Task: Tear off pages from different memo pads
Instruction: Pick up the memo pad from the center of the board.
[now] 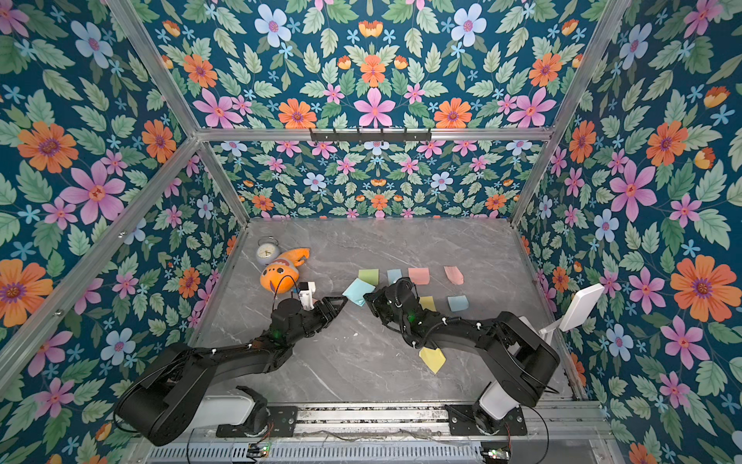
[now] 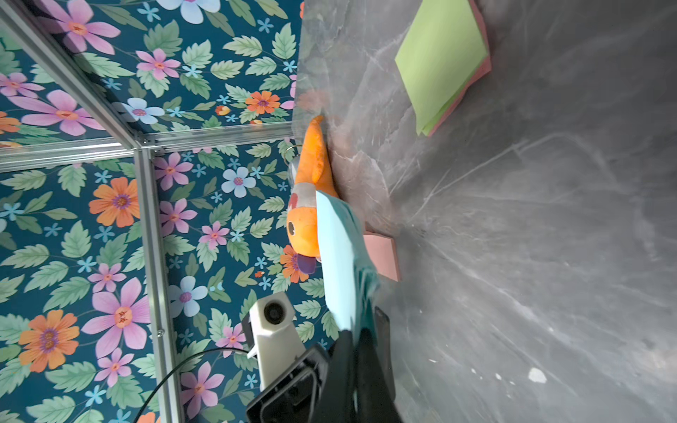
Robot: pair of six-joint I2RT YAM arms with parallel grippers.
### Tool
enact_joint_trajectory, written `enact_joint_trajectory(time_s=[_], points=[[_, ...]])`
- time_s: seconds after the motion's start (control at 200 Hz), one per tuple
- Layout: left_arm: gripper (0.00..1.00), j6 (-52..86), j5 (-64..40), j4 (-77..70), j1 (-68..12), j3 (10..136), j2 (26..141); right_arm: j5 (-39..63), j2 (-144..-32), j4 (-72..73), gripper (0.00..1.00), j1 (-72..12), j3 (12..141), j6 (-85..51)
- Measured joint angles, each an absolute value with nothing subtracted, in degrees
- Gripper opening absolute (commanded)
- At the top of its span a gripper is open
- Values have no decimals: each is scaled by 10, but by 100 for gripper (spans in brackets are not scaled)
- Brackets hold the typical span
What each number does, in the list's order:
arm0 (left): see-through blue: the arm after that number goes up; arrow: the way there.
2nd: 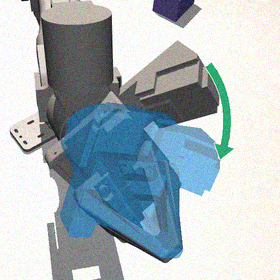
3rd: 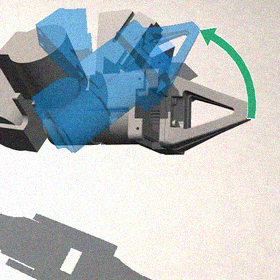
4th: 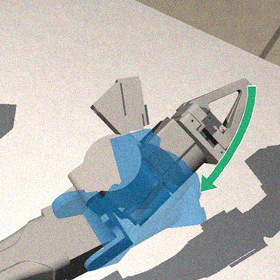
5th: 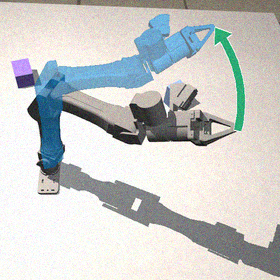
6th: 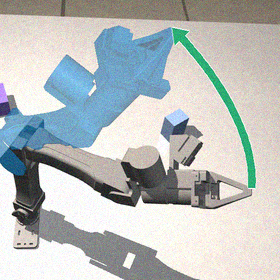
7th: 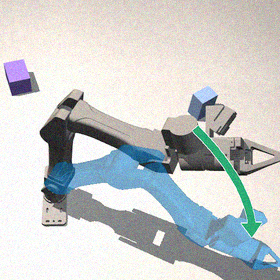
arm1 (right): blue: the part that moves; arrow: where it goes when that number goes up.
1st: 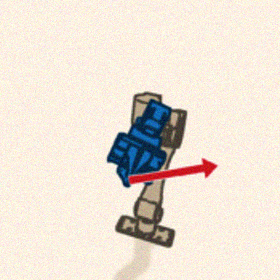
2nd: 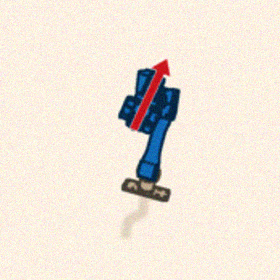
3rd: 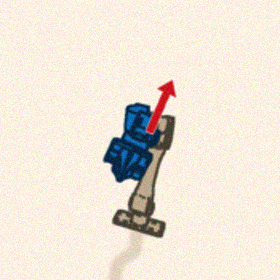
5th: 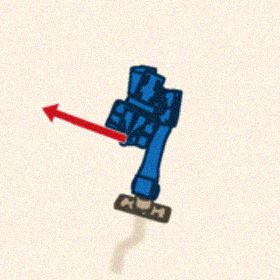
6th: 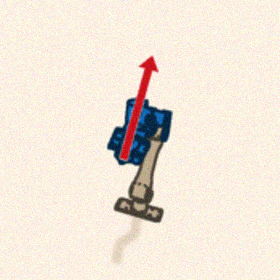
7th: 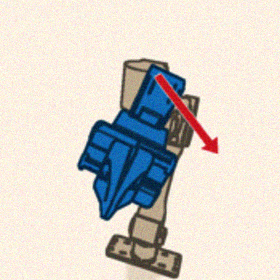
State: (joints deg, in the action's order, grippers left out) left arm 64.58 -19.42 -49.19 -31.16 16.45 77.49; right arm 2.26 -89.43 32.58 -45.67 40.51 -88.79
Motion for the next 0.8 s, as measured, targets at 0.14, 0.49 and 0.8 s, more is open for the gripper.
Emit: enact_joint_trajectory(time_s=[0.14, 0.49, 0.8], points=[[55, 660, -195, -539, -316, 167, 808, 22, -894, 324, 0, -468, 406, -891], [18, 675, -197, -613, -318, 175, 828, 13, -894, 333, 0, -485, 389, -907], [8, 686, -222, -635, -308, 189, 860, 11, -883, 341, 0, -498, 381, -912]])
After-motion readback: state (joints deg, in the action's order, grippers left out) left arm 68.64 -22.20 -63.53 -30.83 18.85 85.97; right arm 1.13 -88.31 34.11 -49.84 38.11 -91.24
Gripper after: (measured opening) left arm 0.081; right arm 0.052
